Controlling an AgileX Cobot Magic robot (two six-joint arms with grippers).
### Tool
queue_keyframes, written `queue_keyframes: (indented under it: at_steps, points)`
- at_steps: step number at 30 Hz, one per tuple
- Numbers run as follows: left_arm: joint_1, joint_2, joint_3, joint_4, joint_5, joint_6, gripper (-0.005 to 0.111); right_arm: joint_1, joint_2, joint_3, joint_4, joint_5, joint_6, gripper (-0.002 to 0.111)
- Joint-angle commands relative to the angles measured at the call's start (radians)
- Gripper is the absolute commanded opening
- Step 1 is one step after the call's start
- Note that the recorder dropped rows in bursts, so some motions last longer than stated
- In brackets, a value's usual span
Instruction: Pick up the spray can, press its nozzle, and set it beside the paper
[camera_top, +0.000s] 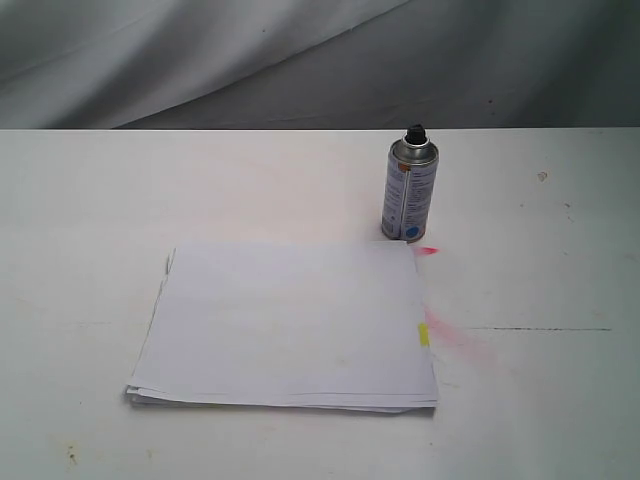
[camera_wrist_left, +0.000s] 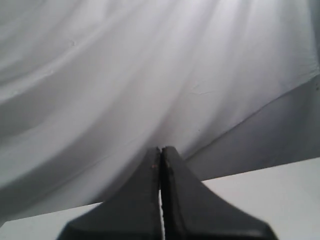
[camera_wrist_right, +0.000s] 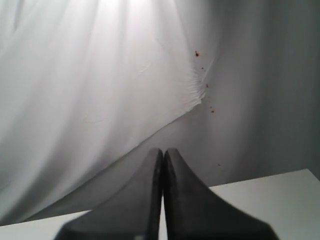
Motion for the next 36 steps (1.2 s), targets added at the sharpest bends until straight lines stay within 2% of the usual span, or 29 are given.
queue_keyframes:
  at_steps: [1,4,8,10,12,19,36]
  points:
    - [0.001,-0.003,0.054,0.070,-0.014,0.003,0.000,-0.009,-0.008,0.096,-0.125,-0.125,-0.013,0.000]
    - [0.001,-0.020,0.138,0.079,-0.014,0.003,0.000,-0.007,-0.013,0.232,-0.171,-0.342,-0.013,0.000]
    - [0.001,-0.051,0.218,0.079,-0.018,0.003,0.000,-0.007,-0.013,0.360,-0.199,-0.373,-0.013,0.000]
    - [0.001,-0.062,0.244,0.133,-0.036,0.003,0.000,-0.007,-0.013,0.421,-0.204,-0.395,-0.013,0.000]
    - [0.001,-0.067,0.258,0.179,-0.038,0.003,0.000,-0.007,-0.013,0.479,-0.250,-0.463,-0.013,0.000]
    - [0.001,-0.073,0.274,0.179,-0.038,0.003,0.000,-0.007,-0.013,0.672,-0.416,-0.594,-0.013,0.000]
    - [0.001,-0.073,0.274,0.179,-0.038,0.003,0.000,-0.007,-0.227,0.812,-0.423,-0.509,-0.013,0.000]
